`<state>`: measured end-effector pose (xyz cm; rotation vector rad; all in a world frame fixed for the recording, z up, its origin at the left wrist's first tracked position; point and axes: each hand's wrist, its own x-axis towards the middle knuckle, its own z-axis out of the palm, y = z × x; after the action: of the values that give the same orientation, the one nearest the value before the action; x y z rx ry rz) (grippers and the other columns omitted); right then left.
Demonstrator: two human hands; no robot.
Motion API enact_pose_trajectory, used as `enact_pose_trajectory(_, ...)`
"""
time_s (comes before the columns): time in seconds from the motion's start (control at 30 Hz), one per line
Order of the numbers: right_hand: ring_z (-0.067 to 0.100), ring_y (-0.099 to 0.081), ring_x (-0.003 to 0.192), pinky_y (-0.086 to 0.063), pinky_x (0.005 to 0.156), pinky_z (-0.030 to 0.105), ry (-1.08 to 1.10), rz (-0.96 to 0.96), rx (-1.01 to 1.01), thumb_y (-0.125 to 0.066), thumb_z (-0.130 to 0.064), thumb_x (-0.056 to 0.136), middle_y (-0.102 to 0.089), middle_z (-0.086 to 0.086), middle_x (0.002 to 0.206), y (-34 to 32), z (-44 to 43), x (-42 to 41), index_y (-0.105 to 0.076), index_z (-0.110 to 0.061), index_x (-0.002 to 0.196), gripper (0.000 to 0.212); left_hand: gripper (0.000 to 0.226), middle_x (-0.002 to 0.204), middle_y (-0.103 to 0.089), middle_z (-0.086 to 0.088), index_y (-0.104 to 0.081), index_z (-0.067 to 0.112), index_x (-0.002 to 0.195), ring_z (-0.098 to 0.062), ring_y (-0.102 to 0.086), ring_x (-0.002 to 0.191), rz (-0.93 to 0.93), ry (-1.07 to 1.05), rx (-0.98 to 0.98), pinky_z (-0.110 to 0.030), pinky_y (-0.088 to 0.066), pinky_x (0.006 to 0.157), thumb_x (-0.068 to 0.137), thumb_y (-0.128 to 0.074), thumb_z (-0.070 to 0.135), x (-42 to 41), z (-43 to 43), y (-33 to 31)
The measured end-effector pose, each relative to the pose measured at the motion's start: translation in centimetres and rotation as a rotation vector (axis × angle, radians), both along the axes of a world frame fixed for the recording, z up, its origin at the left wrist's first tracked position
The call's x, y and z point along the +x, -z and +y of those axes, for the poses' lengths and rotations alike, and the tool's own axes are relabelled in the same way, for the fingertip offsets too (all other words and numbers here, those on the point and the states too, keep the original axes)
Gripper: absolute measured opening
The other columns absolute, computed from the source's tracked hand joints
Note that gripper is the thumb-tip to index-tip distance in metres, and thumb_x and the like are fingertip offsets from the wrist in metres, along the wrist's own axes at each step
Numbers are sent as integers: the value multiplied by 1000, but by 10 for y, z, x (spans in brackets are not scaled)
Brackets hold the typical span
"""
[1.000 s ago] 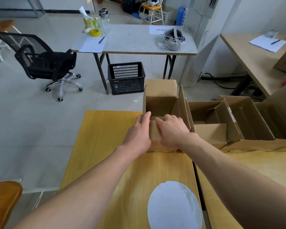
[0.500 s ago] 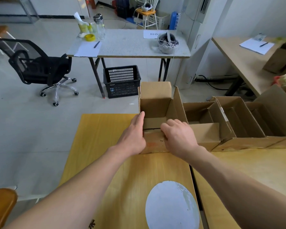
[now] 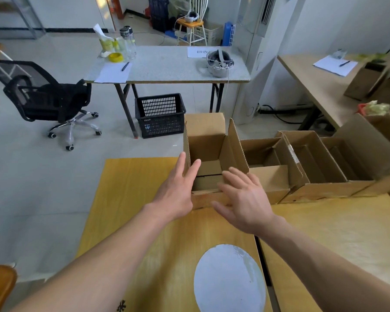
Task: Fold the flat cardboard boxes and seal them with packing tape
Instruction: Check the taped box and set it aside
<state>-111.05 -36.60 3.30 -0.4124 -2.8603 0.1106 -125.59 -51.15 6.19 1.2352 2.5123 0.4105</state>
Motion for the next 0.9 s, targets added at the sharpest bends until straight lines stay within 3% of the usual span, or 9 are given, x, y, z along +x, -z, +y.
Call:
enact_pose_trajectory(0.1,30,-27,149,-29,114,54,98,-14,35,-48,-68,87,-43,9,155,-9,8,4,-60,-25,134,65,100,160,30,6,-5,34,157,-27,-12,152,8,3,20,-32,-45,99,83,-57,-9,5,-1,3)
enact_pose_trajectory(0.23,32,-19,152,-29,115,55,162,-108,67,-56,-67,84,-29,11,162,-12,17,7,-49,-28,142,71,94,160,29,7,-10,29,156,-26,-8,152,53,-11,37,-35,-48,99,83,-58,-6,11,1,7)
enact_pose_trajectory(0.47,28,-22,152,-31,116,49,202,-136,53,-59,-60,88,-28,8,163,-12,16,12,-37,-24,150,75,92,161,24,4,-12,28,155,-28,-3,151,147,-51,-3,-37,-49,99,82,-61,1,20,2,7)
enact_pose_trajectory(0.63,26,-26,150,-34,115,48,204,-136,41,-61,-50,91,-34,7,160,-21,15,24,-38,-18,150,71,87,164,18,-5,-8,24,155,-36,4,151,267,-89,-83,-48,-27,118,86,-60,15,35,4,0)
enact_pose_trajectory(0.9,23,-30,149,-33,115,48,238,-106,31,-63,-42,91,-40,5,157,-40,28,94,-44,-19,147,64,77,166,3,-7,-16,19,154,-37,4,151,394,-26,-71,-53,-17,120,87,-54,23,98,31,-21)
